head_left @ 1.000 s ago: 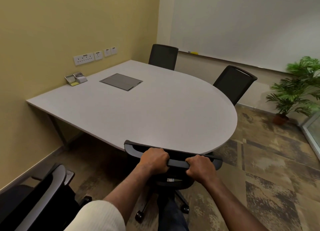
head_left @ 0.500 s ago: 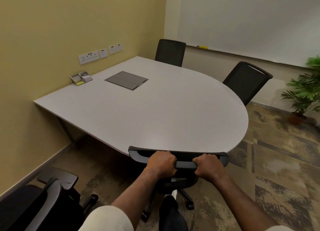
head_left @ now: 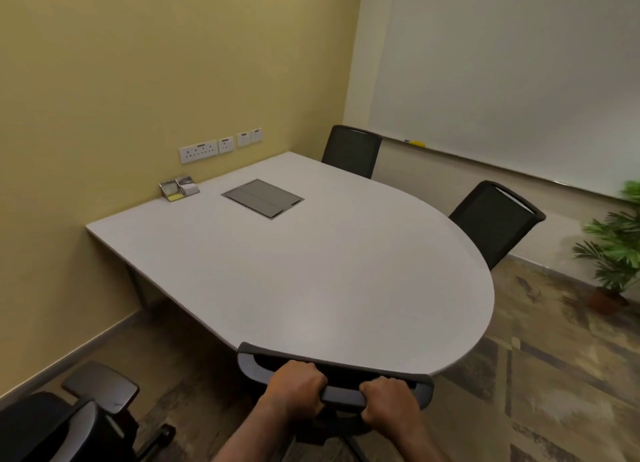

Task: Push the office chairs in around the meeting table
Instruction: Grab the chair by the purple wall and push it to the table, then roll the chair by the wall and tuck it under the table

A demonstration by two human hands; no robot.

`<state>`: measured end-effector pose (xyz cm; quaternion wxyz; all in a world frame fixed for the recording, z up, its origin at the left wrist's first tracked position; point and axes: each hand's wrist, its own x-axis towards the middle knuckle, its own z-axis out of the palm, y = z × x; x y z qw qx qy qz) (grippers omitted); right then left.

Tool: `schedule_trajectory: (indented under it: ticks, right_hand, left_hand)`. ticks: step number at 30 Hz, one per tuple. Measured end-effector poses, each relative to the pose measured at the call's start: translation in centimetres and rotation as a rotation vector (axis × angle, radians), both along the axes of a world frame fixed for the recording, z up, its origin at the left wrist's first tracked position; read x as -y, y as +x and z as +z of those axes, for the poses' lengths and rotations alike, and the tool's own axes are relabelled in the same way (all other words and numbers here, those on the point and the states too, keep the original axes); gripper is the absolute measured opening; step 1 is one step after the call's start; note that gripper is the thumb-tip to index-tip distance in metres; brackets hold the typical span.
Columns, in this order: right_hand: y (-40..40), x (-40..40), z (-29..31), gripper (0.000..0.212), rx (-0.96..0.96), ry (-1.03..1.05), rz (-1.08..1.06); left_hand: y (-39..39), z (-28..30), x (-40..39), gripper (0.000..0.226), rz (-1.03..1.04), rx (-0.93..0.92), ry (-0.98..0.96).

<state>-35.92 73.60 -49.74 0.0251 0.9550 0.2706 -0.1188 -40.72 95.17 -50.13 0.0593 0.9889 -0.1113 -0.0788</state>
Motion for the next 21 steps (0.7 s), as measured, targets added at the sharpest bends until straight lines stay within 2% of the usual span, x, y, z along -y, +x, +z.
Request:
schedule_trajectory:
  ticks: [5, 8, 10, 13, 17, 21]
  right_hand:
    - [-1.4, 0.3, 0.7, 0.029, -0.018, 0.081, 0.044]
    - [-2.7, -0.1, 1.8, 0.044, 0.006, 0.156, 0.126]
    - [-3.8, -1.1, 3.6, 0.054, 0.042, 0.213, 0.215]
    - [-4.5, -4.8, 7.0, 0.063, 0.131, 0.356, 0.357]
    - [-6.4, -11.6, 13.7, 0.071, 0.308, 0.569, 0.548]
    - [-9.8, -18.0, 21.5, 0.082, 0.445, 0.703, 0.714]
  left_hand:
    - [-1.3, 0.9, 0.6, 0.017, 0.030, 0.006, 0.003]
    - [-2.9, 1.9, 0.1, 0.032, 0.053, 0.067, -0.077]
    - [-4.9, 3.1, -0.5, 0.038, 0.102, 0.139, -0.126]
    - [-7.5, 5.8, -2.7, 0.051, 0.198, 0.354, -0.105]
    - [-12.4, 13.7, -7.3, 0.070, 0.406, 0.544, 0.042]
    - [-19.7, 22.6, -11.3, 0.077, 0.617, 0.722, 0.129]
